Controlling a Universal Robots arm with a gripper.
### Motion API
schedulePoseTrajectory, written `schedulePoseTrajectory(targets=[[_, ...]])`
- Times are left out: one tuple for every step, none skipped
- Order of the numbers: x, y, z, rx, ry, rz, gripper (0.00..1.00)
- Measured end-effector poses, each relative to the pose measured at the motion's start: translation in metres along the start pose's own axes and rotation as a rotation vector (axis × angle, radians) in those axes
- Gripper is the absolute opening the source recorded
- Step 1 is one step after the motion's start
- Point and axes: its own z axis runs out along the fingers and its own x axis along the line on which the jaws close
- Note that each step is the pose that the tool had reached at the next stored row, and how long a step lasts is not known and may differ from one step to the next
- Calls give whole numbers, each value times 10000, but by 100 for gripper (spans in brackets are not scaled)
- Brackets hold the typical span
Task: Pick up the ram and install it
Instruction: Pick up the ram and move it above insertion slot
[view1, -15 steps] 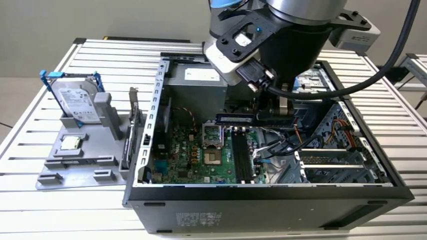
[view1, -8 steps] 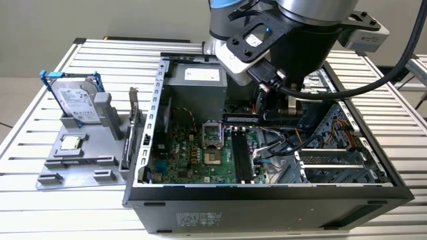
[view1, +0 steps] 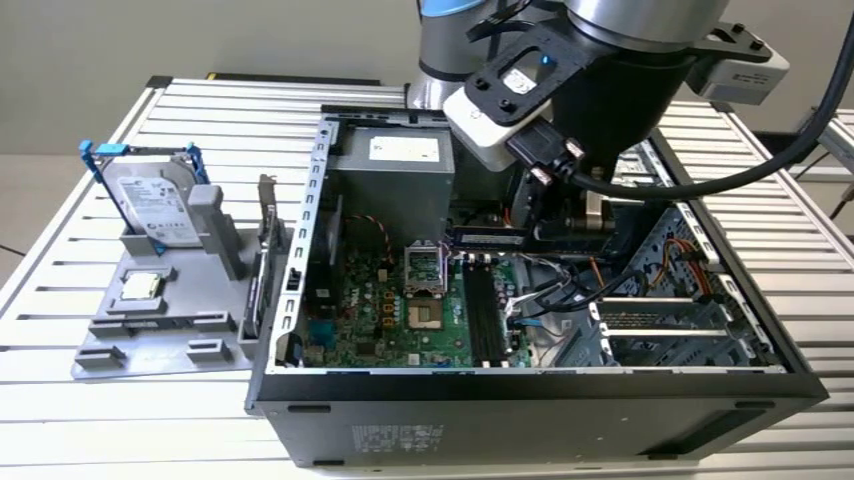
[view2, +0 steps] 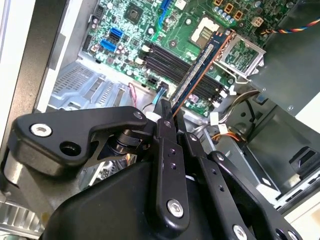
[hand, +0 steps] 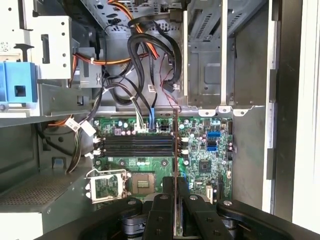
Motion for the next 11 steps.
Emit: schedulePoseTrajectory(targets=[[0, 5, 1, 0, 1, 0, 0], [0, 11, 0, 0, 1, 0, 0], [1, 17, 0, 0, 1, 0, 0], [1, 23, 0, 0, 1, 0, 0], [1, 29, 0, 0, 0, 0, 0], [1, 35, -1, 0, -1, 0, 0], [1, 42, -1, 0, -1, -1, 0], [1, 49, 0, -1, 0, 0, 0], [2, 57, 0, 0, 0, 0, 0], [2, 66, -1, 0, -1, 0, 0], [3, 75, -1, 0, -1, 0, 0]])
